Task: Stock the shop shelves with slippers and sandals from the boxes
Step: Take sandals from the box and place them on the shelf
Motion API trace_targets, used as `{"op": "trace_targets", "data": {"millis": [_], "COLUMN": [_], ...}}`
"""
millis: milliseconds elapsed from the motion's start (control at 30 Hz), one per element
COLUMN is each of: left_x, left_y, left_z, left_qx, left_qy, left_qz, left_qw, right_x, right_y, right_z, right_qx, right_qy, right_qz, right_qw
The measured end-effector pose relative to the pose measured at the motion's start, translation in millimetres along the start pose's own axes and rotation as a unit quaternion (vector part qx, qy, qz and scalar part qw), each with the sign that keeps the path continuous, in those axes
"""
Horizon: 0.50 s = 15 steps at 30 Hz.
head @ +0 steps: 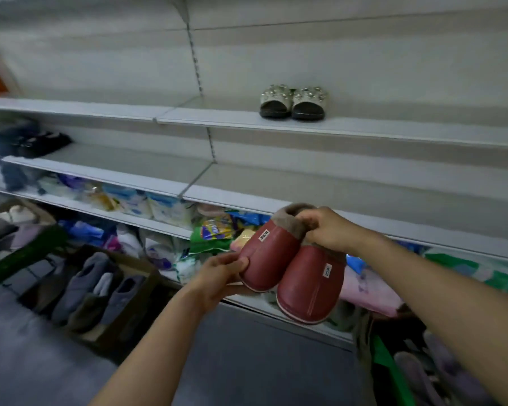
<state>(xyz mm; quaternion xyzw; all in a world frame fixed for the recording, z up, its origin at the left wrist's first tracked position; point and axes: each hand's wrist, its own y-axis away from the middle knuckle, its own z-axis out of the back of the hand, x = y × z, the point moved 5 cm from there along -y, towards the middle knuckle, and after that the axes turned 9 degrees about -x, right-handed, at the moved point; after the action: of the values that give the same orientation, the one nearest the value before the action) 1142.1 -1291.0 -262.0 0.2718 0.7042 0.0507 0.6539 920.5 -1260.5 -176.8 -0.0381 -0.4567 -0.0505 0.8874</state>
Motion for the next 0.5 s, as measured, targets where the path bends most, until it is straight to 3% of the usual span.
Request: {"op": "trace_targets", "data": {"millis": [333, 500], "left_x": [-64.8, -102.1], "left_y": [-10.5, -27.0], "left_z": [196.7, 256.1], "left_qx": [-0.048, -0.059], "left_qy": [0.046, 0.046], "left_qz": [-0.011, -0.111], "left_qw": [0.998, 0.991], "right_x": [131.0, 180.6], "right_y": [-109.7, -165.6], "right_z": [-146.7, -186.9], "right_qx": [0.019, 0.018], "right_qy": [0.043, 0.053], "right_qz": [0.066, 0.075], "right_qw": [0.997, 0.996]}}
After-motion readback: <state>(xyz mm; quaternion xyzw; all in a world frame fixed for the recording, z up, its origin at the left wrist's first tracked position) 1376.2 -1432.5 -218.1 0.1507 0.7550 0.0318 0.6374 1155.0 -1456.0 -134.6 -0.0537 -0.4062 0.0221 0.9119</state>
